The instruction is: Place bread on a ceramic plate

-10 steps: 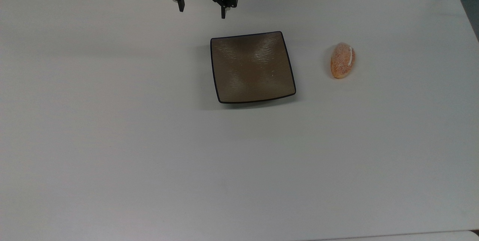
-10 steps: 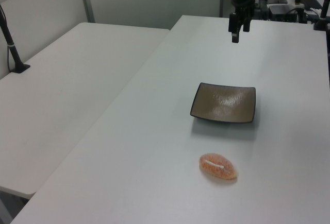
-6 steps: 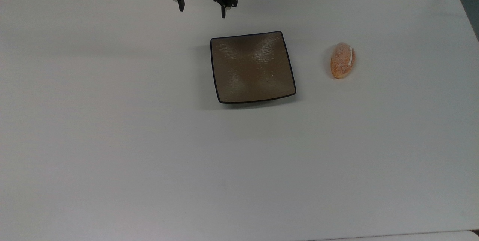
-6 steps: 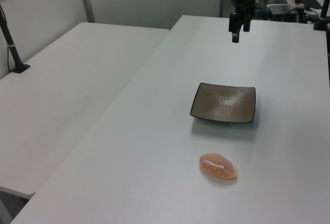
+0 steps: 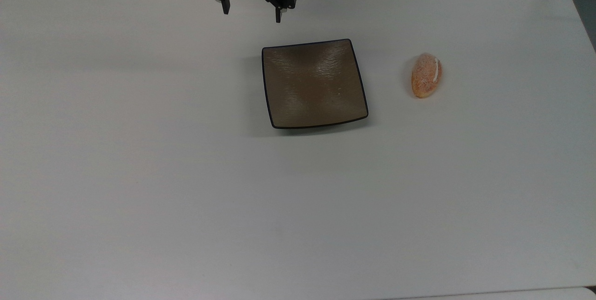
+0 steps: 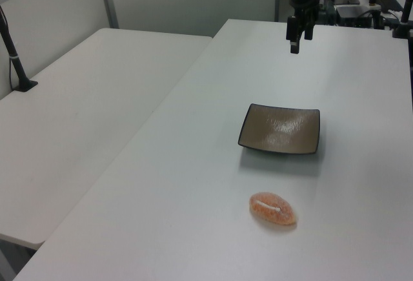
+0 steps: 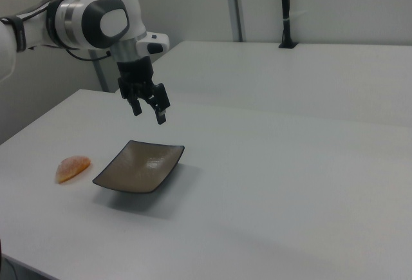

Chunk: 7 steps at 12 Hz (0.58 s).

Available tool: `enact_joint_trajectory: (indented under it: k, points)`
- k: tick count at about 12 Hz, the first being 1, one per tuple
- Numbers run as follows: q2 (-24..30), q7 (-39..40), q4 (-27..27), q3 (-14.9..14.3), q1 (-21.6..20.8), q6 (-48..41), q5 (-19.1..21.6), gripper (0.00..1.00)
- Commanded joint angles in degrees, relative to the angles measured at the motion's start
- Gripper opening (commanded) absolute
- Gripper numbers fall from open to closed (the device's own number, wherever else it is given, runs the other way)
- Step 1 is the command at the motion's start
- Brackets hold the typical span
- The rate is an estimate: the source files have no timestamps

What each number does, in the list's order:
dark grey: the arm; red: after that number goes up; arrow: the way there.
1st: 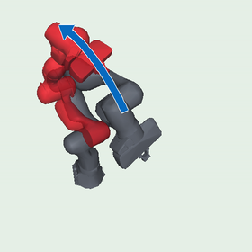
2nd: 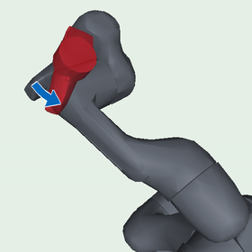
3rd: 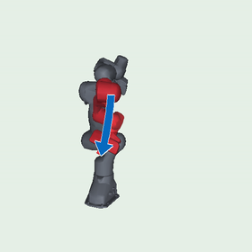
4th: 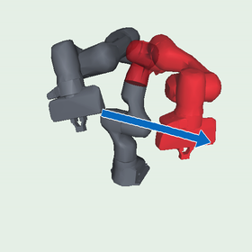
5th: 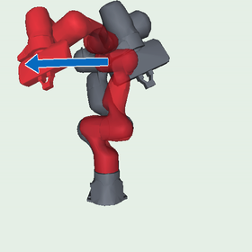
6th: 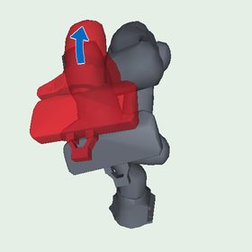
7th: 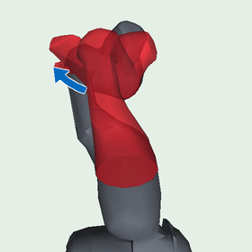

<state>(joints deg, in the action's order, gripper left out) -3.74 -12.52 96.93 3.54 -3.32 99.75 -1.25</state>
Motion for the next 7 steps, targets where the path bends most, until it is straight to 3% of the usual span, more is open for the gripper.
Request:
enact_joint_trajectory:
  k: [1,3,7]
  points:
    - [1.2,-4.3,1.2,-0.1,-1.5,1.1,1.6,1.00]
    - [1.2,-6.7,1.3,0.9,-3.2,1.1,2.2,1.00]
    - [0.7,-16.6,1.4,11.5,-2.7,1.3,3.2,1.00]
